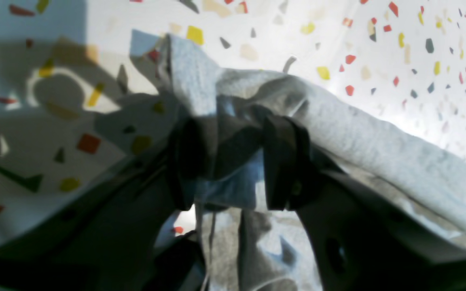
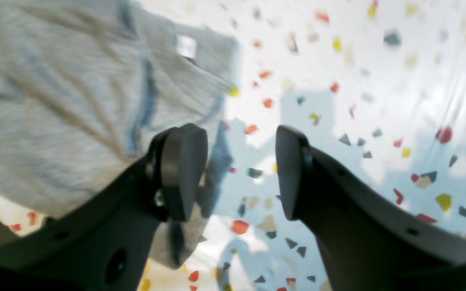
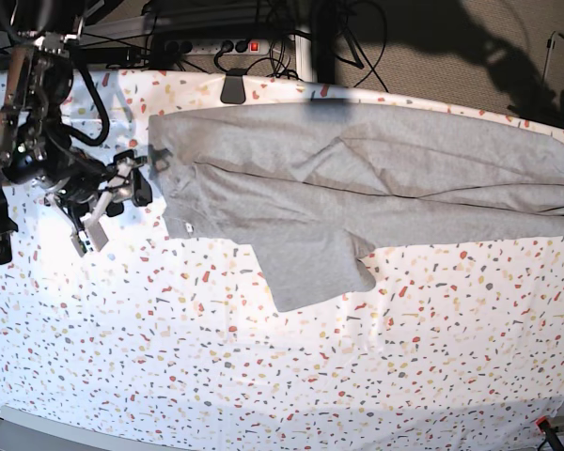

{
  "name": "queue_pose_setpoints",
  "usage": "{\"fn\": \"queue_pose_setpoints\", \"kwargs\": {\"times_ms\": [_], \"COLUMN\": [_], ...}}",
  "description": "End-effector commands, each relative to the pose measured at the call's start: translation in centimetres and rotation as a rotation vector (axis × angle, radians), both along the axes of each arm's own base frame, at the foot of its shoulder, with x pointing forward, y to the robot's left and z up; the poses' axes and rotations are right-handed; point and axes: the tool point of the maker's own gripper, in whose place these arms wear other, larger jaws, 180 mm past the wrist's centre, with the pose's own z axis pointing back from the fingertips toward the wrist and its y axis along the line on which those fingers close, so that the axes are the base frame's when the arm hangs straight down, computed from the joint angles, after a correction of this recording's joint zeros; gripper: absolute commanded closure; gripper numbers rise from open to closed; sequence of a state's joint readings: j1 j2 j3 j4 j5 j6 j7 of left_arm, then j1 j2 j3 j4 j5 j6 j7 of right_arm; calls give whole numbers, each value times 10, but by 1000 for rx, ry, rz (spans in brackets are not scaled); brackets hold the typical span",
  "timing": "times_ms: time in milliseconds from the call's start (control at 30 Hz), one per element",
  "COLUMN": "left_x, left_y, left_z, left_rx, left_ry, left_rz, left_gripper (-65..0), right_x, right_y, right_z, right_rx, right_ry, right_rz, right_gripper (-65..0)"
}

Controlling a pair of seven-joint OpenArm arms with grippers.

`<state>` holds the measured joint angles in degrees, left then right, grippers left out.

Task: Fold the T-shirt properly
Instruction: 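Grasp the shirt end with the right gripper and fold it toward the left gripper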

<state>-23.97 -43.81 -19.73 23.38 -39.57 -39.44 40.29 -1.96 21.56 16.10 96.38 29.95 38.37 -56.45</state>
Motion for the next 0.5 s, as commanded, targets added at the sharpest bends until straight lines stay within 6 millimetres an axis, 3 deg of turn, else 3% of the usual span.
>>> {"fn": "queue_pose_setpoints", "kwargs": {"times_ms": [0,233,467], "left_x": [10,17,46], "left_y": [14,0,-25], "left_z": [24,18,31], "left_rx": [31,-10,-81], "left_ry": [-60,-79,-189], "left_rz": [8,7,2], "left_gripper": [-255,-253,-253], "right_x": [14,49,86], "right_y": [-3,9,54], "right_z": [15,39,29], "right_rx": [13,121,137], "right_ry": [-57,-120,-56], "right_rz": [0,10,135], "right_gripper": [-316,-316,-316]}}
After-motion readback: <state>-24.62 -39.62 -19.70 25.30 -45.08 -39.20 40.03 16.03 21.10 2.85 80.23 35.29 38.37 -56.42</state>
